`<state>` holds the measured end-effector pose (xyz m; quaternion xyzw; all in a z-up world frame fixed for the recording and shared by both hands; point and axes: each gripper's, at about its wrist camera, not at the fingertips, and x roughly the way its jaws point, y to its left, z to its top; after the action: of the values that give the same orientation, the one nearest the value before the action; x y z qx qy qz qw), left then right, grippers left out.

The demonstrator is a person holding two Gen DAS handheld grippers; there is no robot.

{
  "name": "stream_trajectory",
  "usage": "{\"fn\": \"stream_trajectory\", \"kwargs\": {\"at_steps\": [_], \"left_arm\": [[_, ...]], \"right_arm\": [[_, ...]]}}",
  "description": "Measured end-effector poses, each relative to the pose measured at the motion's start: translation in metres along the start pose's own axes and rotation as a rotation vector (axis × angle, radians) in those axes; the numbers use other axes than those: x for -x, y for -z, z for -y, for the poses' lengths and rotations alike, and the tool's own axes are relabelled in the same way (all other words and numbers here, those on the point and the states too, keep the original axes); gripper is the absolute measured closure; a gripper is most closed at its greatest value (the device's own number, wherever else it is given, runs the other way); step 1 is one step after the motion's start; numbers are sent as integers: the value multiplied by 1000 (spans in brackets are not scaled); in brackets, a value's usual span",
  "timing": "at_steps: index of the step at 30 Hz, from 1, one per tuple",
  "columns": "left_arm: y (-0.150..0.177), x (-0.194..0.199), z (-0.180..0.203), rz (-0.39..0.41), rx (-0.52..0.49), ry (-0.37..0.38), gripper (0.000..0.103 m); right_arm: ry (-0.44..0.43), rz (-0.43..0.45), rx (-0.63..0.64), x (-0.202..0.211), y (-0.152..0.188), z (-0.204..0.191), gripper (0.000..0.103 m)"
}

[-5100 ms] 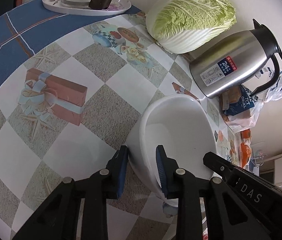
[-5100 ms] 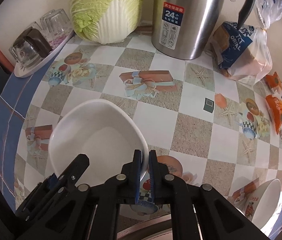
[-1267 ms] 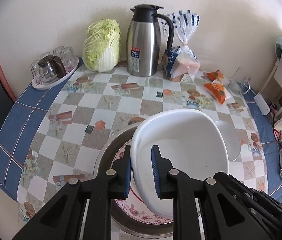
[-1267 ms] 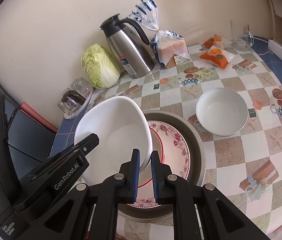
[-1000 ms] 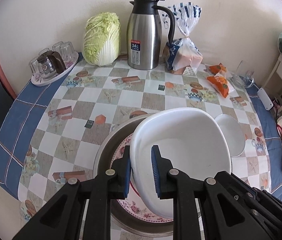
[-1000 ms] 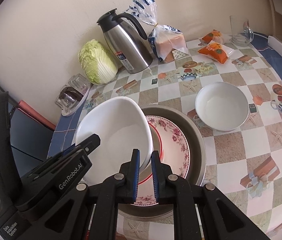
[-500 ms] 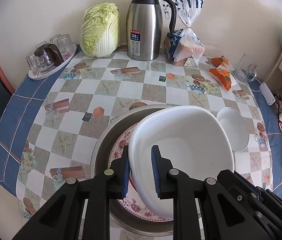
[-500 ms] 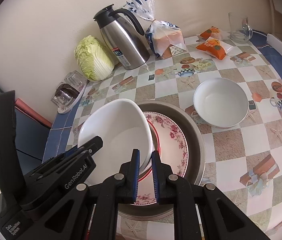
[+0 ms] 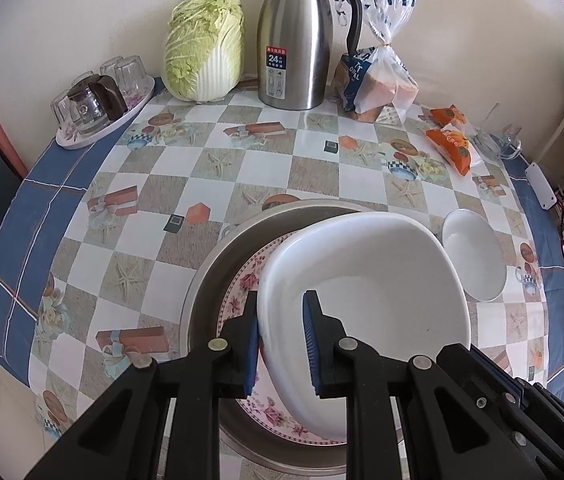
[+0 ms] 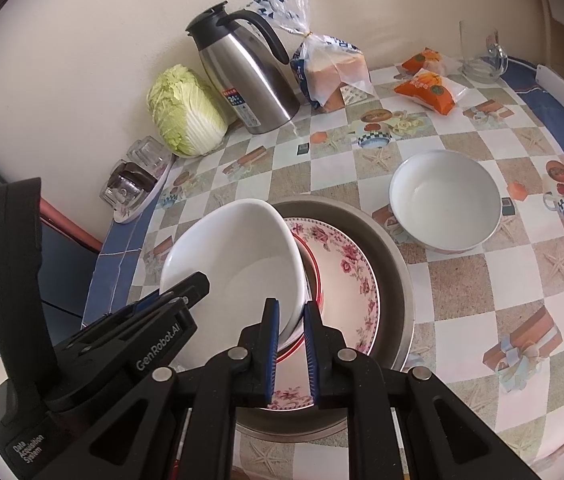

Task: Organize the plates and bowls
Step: 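Lower the white bowl into the red-rimmed bowl with both grippers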

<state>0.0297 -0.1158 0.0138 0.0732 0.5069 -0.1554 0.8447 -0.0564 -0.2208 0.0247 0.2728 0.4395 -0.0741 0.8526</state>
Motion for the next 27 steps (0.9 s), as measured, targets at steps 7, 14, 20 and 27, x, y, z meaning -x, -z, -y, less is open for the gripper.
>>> {"fn": "stream_trajectory", "kwargs": {"at_steps": [7, 14, 20, 27], "left_arm": [[0, -6, 1, -15, -9, -15, 82], [-1, -7, 4, -6, -20, -25, 82], [-1, -6, 3, -4, -15, -19, 82], [0, -7, 2, -4, -16, -20, 82]], "right_arm": [[12, -11, 6, -5, 0, 0, 88], [17, -16, 6, -9, 1, 0, 88], [14, -11, 0, -9, 0, 1, 88], [16, -11, -3, -9, -1, 0, 88]]}}
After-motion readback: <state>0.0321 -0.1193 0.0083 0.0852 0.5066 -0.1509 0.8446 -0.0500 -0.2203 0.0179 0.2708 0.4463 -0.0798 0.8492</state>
